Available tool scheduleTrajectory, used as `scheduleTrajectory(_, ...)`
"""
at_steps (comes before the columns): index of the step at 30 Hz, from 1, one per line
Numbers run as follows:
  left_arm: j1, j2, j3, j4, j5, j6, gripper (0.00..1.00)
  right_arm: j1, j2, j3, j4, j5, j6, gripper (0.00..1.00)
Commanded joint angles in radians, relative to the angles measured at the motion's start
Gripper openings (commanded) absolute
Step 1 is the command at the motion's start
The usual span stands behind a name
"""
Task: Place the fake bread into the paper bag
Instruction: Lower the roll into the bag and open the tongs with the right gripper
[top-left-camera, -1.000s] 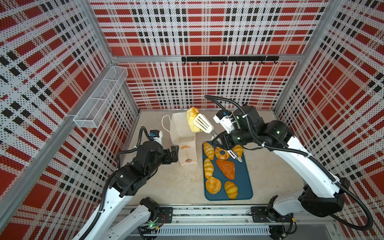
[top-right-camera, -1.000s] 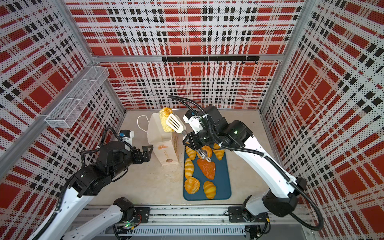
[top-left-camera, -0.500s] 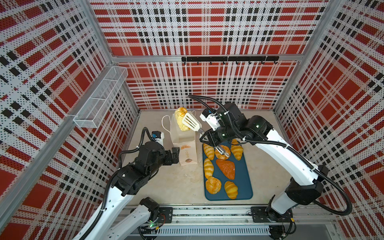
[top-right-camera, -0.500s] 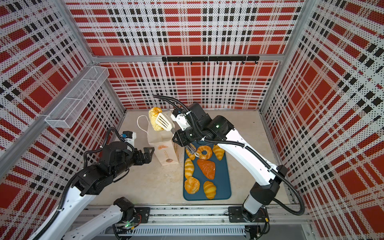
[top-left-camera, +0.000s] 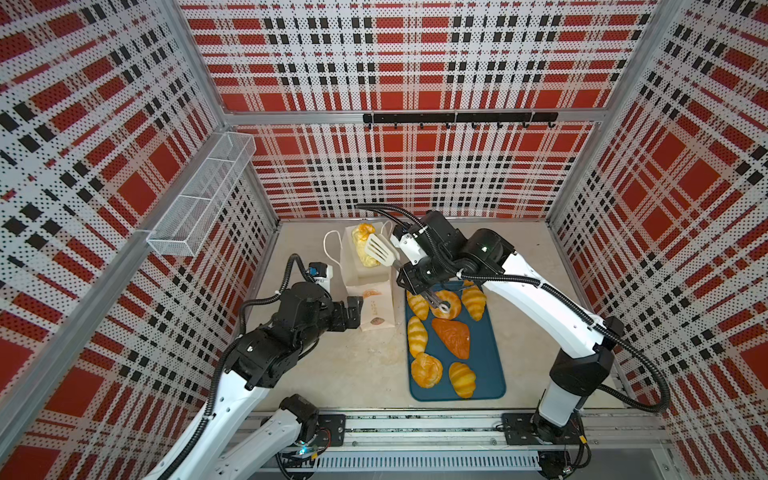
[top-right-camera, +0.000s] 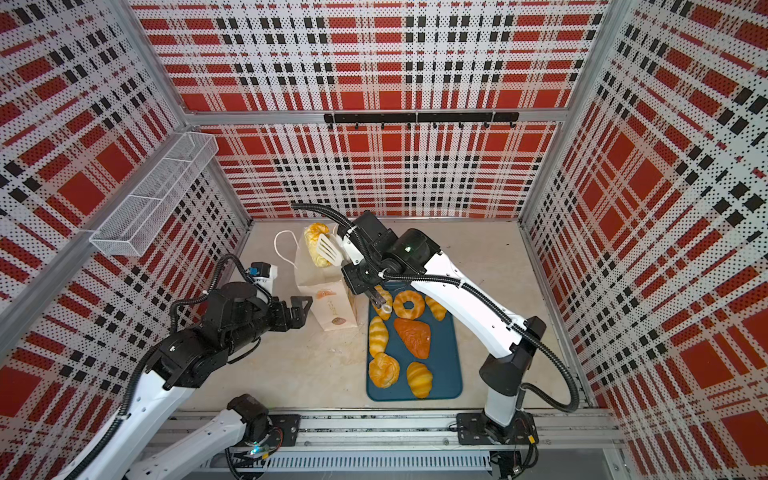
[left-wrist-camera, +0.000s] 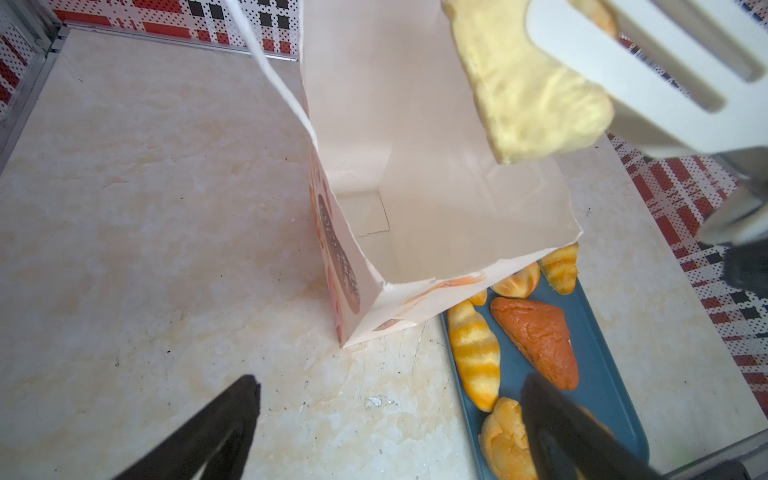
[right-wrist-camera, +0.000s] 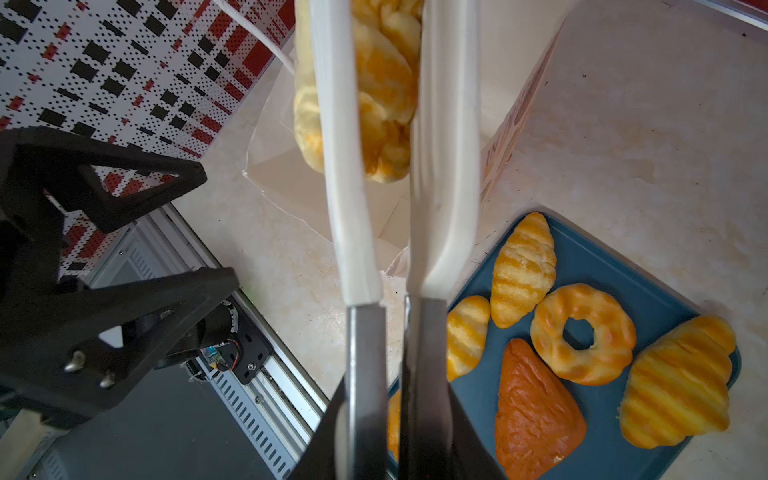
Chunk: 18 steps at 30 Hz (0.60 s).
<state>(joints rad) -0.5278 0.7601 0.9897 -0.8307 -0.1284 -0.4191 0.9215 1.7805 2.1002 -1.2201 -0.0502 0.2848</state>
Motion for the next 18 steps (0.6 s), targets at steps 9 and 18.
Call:
scheduleTrajectory(9, 0.009, 0.013, -0.023, 0.084, 0.088, -0.005, 0.99, 0.006, 0.065, 0.148, -0.054, 0.093, -0.023, 0.34)
scheduleTrajectory(18, 0.009, 0.03, -0.025, 0.134, 0.122, -0.024, 1.0, -0.007, 0.099, 0.196, -0.099, 0.113, -0.05, 0.38)
